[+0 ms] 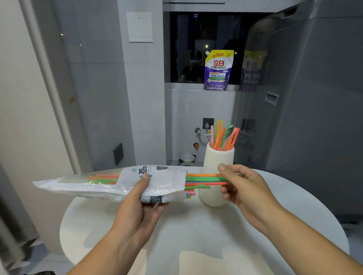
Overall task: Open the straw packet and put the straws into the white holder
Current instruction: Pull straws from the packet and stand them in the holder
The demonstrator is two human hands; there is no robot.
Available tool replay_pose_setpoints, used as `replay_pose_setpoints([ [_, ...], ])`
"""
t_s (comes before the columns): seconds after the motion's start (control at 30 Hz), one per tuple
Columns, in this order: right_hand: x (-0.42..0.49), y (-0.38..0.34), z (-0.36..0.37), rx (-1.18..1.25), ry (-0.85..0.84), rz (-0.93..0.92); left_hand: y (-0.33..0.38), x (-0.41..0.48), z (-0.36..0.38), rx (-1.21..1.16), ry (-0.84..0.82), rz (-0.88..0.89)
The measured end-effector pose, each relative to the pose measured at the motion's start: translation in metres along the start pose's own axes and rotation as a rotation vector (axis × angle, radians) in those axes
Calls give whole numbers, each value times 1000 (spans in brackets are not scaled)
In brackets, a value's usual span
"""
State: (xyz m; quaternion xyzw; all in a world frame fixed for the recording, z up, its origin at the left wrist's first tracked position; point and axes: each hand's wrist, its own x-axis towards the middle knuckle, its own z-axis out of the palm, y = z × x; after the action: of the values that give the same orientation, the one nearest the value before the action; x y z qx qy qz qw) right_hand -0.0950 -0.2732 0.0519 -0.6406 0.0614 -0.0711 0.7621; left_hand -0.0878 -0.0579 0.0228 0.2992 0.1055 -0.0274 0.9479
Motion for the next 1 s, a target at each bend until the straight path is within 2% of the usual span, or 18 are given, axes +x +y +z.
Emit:
replay_pose_setpoints([
  [0.23,-3,1,5,7,-25,46,-1,-2,1,3,2,-18],
  [0.53,-3,-5,8,399,14,157,-1,-2,2,-5,9,-16],
  [0.8,-6,-7,11,532,31,172,1,-3,3,0,11,1],
  [1.0,-7,10,19,445,25,100,0,-5,5,-11,10,11],
])
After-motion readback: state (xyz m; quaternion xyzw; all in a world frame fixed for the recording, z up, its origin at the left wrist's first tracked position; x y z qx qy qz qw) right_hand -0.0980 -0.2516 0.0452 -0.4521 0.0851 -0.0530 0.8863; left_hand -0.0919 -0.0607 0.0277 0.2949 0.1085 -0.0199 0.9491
